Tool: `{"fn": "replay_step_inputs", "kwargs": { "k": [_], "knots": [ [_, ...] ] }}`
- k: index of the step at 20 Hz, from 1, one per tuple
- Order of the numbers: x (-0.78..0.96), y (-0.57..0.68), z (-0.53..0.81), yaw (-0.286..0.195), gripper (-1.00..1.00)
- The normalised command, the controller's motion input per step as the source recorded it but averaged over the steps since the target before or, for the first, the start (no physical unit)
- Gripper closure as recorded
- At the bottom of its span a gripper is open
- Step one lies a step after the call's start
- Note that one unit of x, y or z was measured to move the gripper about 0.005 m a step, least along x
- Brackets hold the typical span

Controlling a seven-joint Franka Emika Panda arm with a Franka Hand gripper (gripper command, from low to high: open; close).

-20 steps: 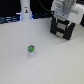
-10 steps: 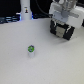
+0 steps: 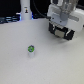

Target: Open the kcup holder, insert the kcup into the holder, and close the kcup holder

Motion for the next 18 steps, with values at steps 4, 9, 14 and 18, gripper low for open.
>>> {"fn": "replay_step_inputs", "kwargs": {
  "k": [4, 9, 14, 18],
  "knots": [
    [0.92, -0.38, 0.12, -0.094, 1.0],
    [0.91, -0.38, 0.13, -0.086, 1.0],
    [0.87, -0.4, 0.16, -0.087, 1.0],
    [0.74, -0.33, 0.19, -0.089, 1.0]
  ]
}}
